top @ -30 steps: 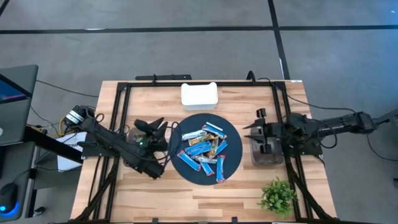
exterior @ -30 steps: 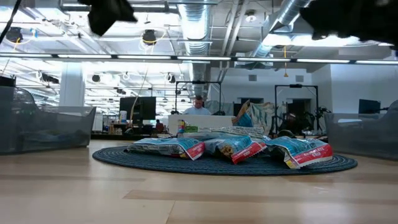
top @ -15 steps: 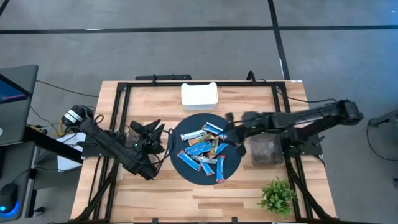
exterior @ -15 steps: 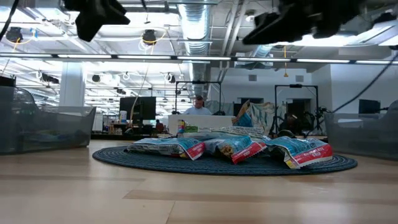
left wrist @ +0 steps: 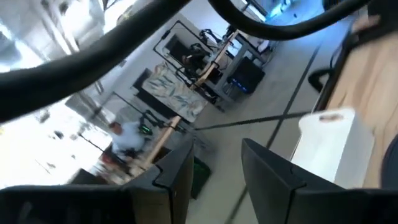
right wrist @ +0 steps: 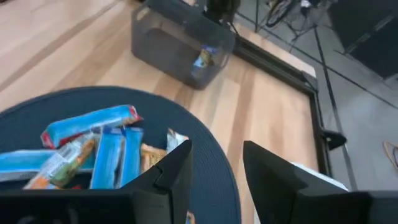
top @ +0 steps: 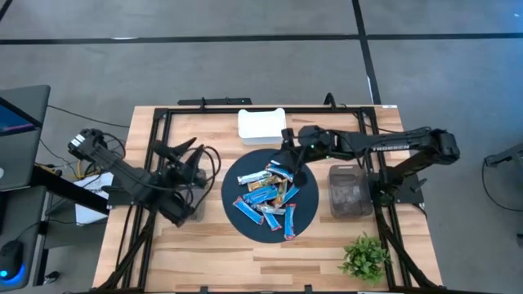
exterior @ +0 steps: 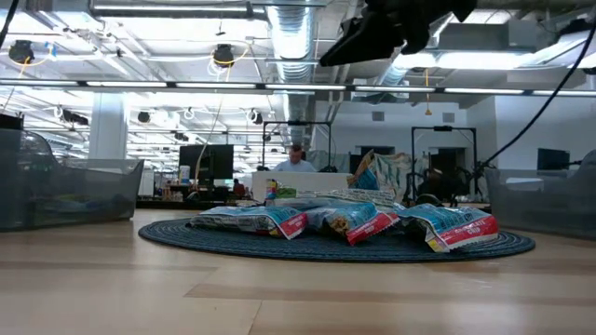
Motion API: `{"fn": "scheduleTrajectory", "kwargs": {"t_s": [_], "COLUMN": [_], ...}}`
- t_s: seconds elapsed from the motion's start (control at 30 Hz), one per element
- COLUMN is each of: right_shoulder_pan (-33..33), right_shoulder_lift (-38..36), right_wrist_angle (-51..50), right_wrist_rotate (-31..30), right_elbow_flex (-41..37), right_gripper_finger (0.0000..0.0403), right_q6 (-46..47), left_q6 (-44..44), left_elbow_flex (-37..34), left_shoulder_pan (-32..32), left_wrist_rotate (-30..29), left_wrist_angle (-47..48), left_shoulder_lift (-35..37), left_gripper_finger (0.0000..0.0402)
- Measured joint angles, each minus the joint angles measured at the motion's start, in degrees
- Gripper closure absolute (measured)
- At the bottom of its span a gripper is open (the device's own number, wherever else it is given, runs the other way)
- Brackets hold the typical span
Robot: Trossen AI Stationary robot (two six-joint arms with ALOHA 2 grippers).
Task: Pick and place Granola Bars by type
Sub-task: Put the orange granola bar into the right black bin
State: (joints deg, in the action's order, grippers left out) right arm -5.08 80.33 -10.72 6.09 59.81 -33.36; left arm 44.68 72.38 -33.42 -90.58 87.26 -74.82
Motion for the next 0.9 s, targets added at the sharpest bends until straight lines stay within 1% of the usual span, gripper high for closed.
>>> {"fn": "scheduleTrajectory", "kwargs": {"t_s": [0.07,0.1,0.17,0.23,0.27,0.33,0.4,0.47,0.5,0.53,0.6,0.67,0.7,0.77,0.83,0.9], "right_shoulder_pan": [-0.52,-0.64,-0.70,-0.70,-0.70,-0.70,-0.56,-0.13,0.20,0.62,1.36,2.02,2.46,3.65,5.07,6.83], "right_shoulder_lift": [-0.58,-0.68,-1.27,-1.31,-1.31,-1.29,-1.29,-1.05,-0.78,-0.61,-0.43,-0.41,-0.10,1.05,1.38,2.99], "right_wrist_angle": [-0.39,-0.70,-3.39,-3.92,-4.71,-5.40,-5.29,-5.67,-5.60,-6.18,-7.94,-10.19,-11.12,-11.99,-13.86,-12.71], "right_wrist_rotate": [0.00,0.00,-0.02,0.00,0.00,0.00,0.02,0.00,0.04,0.07,0.88,2.99,4.43,6.67,8.51,9.05], "right_elbow_flex": [-0.01,0.04,-0.10,-0.04,-0.04,-0.07,-0.07,-0.07,-0.07,-0.07,-0.07,-0.07,-0.07,-0.07,-0.22,0.12], "right_gripper_finger": [0.0269,0.0269,0.0269,0.0269,0.0269,0.0269,0.0269,0.0269,0.0269,0.0269,0.0269,0.0269,0.0269,0.0269,0.0269,0.0269], "right_q6": [-0.07,-0.05,0.35,0.73,0.92,1.29,1.47,2.09,2.47,2.89,3.31,3.51,3.85,4.94,5.43,5.90], "left_q6": [-1.79,-3.98,-11.55,-22.40,-29.48,-46.61,-64.76,-78.25,-82.98,-86.18,-88.23,-86.88,-85.63,-83.22,-81.76,-81.15], "left_elbow_flex": [1.12,1.42,1.63,1.63,1.63,1.63,1.63,1.63,1.63,1.61,1.61,1.61,1.61,1.60,1.55,1.55], "left_shoulder_pan": [-0.33,-0.51,-0.59,-0.49,-0.39,-0.14,-0.17,0.26,0.59,1.40,3.91,7.78,10.30,15.98,22.24,28.44], "left_wrist_rotate": [0.58,2.01,5.96,11.81,15.40,23.71,35.61,47.17,51.42,54.28,56.14,58.33,61.45,69.77,78.59,85.63], "left_wrist_angle": [-5.09,-8.34,-18.12,-29.67,-36.34,-50.66,-62.65,-68.65,-69.65,-69.89,-68.97,-64.98,-62.73,-59.50,-58.27,-57.63], "left_shoulder_lift": [-0.07,-0.22,-0.84,-1.90,-2.69,-4.49,-6.13,-7.22,-7.54,-7.65,-7.59,-7.09,-6.78,-6.46,-6.37,-6.04], "left_gripper_finger": [0.0271,0.0271,0.0271,0.0271,0.0271,0.0271,0.0271,0.0271,0.0271,0.0271,0.0271,0.0271,0.0271,0.0271,0.0271,0.0271]}}
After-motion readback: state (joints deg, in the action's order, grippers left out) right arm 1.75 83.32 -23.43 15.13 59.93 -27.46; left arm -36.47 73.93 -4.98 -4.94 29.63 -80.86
